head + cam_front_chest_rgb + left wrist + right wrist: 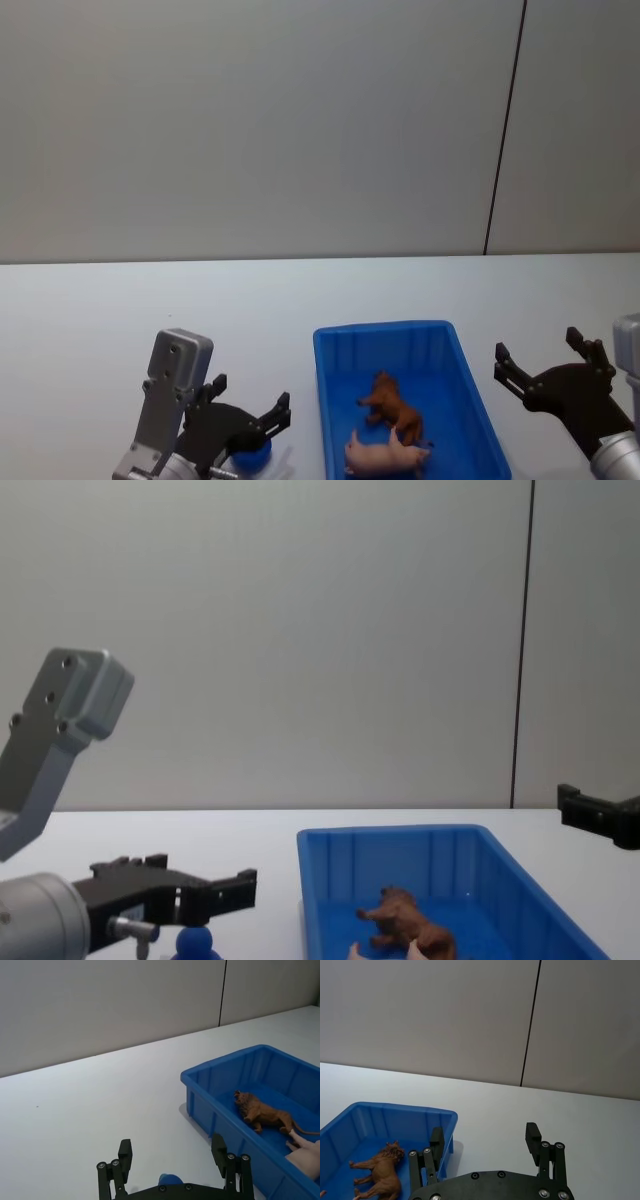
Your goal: Pick up the two dolls from the table and place them into the box.
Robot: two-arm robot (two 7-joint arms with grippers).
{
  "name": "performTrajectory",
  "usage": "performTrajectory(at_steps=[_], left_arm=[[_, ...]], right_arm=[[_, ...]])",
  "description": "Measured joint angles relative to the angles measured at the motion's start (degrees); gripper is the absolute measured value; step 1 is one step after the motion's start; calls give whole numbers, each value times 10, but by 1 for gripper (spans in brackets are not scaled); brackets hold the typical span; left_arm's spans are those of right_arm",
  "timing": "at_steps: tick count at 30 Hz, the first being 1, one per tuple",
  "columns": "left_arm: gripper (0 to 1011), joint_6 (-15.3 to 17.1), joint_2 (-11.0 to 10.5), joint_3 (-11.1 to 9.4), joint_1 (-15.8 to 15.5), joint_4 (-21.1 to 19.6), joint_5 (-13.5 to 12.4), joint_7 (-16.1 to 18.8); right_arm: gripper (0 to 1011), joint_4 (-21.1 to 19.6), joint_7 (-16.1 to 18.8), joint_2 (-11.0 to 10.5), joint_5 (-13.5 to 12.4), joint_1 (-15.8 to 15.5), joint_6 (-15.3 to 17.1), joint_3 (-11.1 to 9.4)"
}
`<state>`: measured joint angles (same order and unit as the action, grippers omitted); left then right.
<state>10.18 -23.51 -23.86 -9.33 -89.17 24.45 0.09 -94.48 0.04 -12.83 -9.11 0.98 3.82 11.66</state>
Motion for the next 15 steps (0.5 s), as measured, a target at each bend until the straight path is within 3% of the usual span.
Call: performTrajectory(at_steps=[15], left_arm=[[981, 14, 6, 2, -2, 31, 8, -12]], right_arm=[[1001, 0, 0, 0, 0, 0, 0, 0]])
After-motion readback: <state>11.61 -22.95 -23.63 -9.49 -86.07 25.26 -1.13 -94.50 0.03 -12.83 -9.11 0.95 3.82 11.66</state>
